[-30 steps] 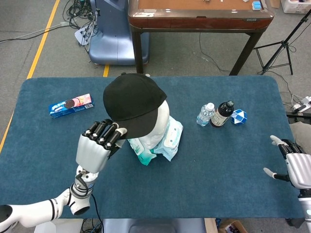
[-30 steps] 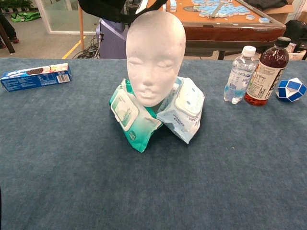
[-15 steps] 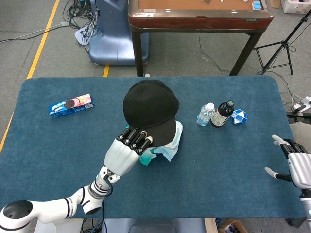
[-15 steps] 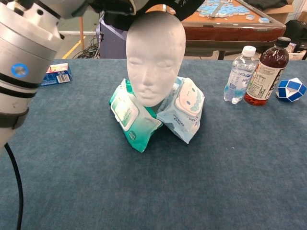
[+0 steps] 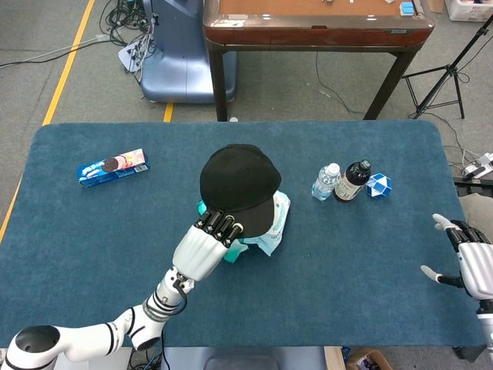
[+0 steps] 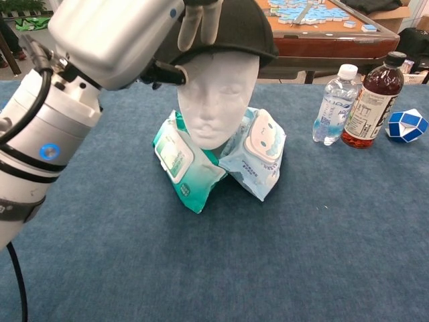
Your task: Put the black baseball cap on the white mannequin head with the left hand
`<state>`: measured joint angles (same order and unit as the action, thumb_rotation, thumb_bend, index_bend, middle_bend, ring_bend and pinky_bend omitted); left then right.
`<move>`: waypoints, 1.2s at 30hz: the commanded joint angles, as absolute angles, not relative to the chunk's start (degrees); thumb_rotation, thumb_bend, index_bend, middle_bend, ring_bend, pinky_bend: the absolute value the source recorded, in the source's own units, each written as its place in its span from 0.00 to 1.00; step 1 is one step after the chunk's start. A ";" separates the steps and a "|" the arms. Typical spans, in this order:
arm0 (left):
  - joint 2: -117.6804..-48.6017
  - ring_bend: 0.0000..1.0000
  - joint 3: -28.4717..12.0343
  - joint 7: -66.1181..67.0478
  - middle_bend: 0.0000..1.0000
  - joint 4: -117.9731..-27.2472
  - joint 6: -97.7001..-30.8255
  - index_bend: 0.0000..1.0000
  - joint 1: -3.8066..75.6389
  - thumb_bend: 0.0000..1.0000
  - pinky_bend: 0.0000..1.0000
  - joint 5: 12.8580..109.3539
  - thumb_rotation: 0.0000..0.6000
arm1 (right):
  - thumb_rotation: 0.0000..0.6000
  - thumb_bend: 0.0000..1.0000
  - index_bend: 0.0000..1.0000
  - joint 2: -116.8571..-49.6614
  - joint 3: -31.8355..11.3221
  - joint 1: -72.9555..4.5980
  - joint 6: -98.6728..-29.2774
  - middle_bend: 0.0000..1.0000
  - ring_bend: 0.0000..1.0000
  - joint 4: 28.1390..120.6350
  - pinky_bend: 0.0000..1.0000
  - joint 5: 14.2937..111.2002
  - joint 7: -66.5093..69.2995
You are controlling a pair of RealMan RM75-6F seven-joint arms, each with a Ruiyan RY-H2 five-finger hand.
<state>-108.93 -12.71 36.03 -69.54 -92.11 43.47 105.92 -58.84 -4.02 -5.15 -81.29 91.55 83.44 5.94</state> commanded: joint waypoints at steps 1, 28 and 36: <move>-108.09 0.46 -11.28 38.41 0.63 -71.36 -91.12 0.39 41.97 0.19 0.73 105.32 1.00 | 1.00 0.00 0.15 -58.89 -4.02 -5.18 -81.22 0.28 0.17 91.56 0.22 83.39 5.78; -95.81 0.45 -8.39 45.19 0.60 -84.45 -91.32 0.01 27.04 0.08 0.73 94.00 1.00 | 1.00 0.00 0.15 -59.56 -4.03 -5.79 -79.99 0.28 0.17 91.94 0.22 82.78 3.48; -90.17 0.47 -5.30 41.94 0.60 -87.48 -92.27 0.21 20.52 0.08 0.73 89.37 1.00 | 1.00 0.00 0.15 -59.84 -4.21 -5.88 -79.87 0.28 0.17 92.08 0.21 82.24 2.61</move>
